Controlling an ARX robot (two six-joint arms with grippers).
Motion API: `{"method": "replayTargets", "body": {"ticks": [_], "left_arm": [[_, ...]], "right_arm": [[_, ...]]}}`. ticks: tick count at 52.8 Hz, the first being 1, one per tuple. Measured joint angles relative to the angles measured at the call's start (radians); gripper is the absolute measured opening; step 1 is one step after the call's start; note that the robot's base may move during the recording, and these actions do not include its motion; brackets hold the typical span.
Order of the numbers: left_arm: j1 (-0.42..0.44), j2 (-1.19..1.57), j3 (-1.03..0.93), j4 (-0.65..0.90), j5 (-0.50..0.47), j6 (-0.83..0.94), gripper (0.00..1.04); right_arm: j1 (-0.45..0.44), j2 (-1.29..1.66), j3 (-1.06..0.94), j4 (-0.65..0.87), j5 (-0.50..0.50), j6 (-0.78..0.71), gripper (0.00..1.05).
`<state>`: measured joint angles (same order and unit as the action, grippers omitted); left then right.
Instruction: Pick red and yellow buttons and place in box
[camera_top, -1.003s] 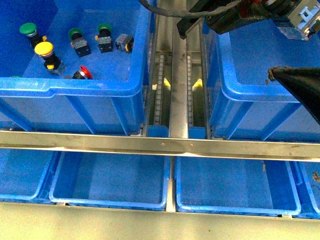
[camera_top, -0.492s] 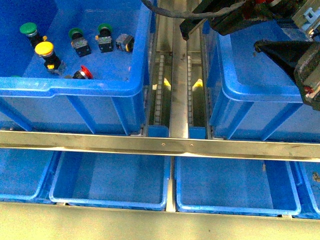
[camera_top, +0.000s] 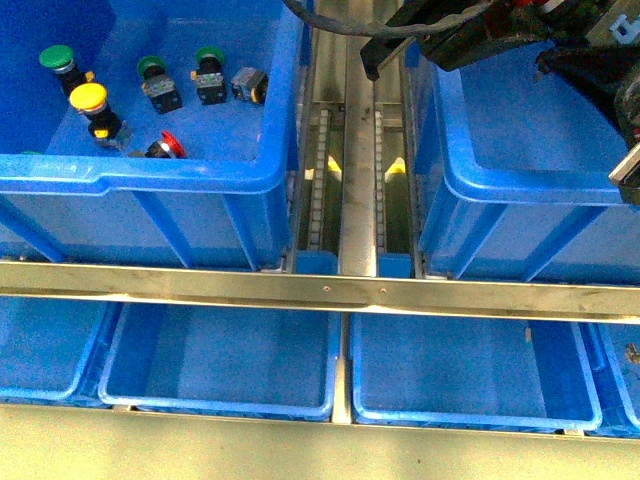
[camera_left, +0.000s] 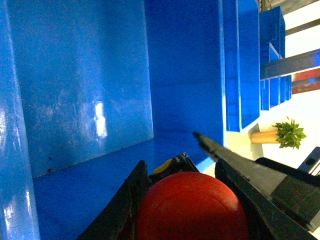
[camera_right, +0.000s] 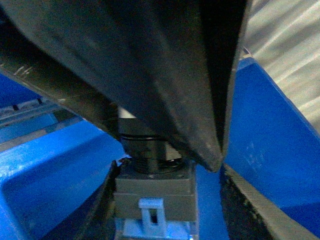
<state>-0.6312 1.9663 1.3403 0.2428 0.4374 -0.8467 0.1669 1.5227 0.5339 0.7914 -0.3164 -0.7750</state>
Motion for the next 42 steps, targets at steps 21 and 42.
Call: {"method": "replayTargets", "body": {"ticks": [21,42], "left_arm": [[-0.001,-0.001,0.006,0.007,-0.039,0.013,0.52],[0.010,0.024,0.059,0.064,-0.107,0.025,0.97]], "right_arm": [[-0.004,0.000,-0.009,0.019,-0.002,0.003,0.26],[0.021,-0.005,-0.052,0.025,0.003,0.011,0.26]]}}
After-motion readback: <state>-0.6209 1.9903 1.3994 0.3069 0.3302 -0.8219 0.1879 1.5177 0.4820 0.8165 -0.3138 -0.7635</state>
